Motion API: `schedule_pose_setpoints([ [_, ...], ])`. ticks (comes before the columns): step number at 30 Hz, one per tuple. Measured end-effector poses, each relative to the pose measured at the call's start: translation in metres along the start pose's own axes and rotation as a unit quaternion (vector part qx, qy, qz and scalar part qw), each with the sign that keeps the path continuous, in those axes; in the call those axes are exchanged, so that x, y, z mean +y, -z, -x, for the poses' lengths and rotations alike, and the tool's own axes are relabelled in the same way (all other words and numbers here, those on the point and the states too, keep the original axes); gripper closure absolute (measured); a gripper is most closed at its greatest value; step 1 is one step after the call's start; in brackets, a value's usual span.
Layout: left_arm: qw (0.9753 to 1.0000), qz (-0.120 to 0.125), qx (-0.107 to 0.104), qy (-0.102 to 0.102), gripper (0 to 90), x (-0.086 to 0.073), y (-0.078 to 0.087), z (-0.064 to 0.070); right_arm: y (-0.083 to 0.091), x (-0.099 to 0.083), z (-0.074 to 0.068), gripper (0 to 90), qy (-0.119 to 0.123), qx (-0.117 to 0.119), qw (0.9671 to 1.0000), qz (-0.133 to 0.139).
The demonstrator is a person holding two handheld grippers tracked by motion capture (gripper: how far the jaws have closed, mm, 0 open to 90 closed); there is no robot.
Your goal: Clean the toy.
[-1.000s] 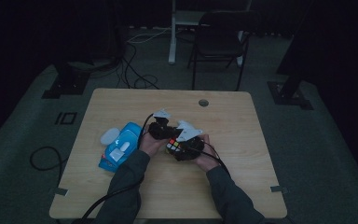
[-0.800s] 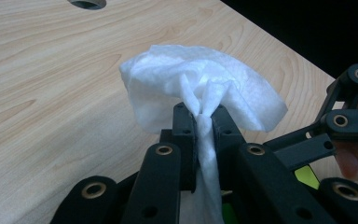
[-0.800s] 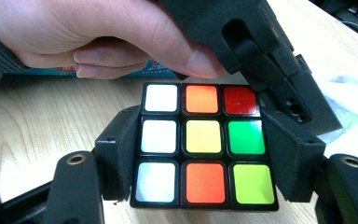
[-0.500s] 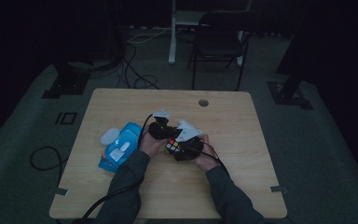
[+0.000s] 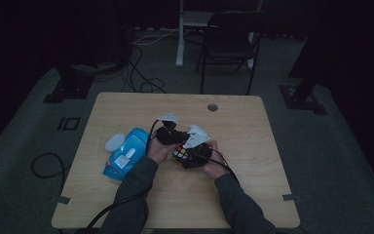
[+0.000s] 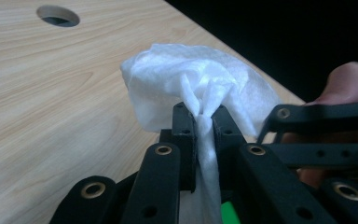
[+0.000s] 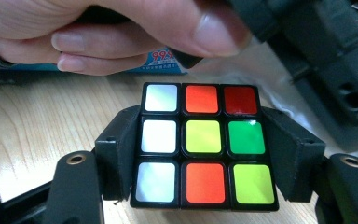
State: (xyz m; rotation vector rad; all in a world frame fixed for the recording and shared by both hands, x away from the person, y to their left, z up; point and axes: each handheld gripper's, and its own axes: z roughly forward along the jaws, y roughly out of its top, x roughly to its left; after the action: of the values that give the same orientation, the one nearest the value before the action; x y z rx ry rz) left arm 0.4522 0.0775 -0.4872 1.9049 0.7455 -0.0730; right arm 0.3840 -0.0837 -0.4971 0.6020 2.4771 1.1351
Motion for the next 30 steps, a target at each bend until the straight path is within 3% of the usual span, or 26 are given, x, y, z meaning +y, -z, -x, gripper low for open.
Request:
schedule_pose_setpoints([
  [5, 1.0, 0.0, -0.002, -0.001, 83.8, 0.0, 0.0, 0.0, 0.0, 0.0, 0.001, 34.2, 0.0, -0.002, 1.0, -0.001],
  [24, 0.9986, -0.018, 0.049, 0.007, 83.8, -0.007, 0.006, -0.01, 0.01, -0.01, 0.008, 34.2, -0.003, -0.019, 0.9998, -0.006],
  [30, 0.9984, -0.017, 0.054, 0.005, 83.9, -0.007, 0.01, -0.01, 0.014, -0.012, 0.012, 34.3, -0.005, -0.024, 0.9997, -0.006],
])
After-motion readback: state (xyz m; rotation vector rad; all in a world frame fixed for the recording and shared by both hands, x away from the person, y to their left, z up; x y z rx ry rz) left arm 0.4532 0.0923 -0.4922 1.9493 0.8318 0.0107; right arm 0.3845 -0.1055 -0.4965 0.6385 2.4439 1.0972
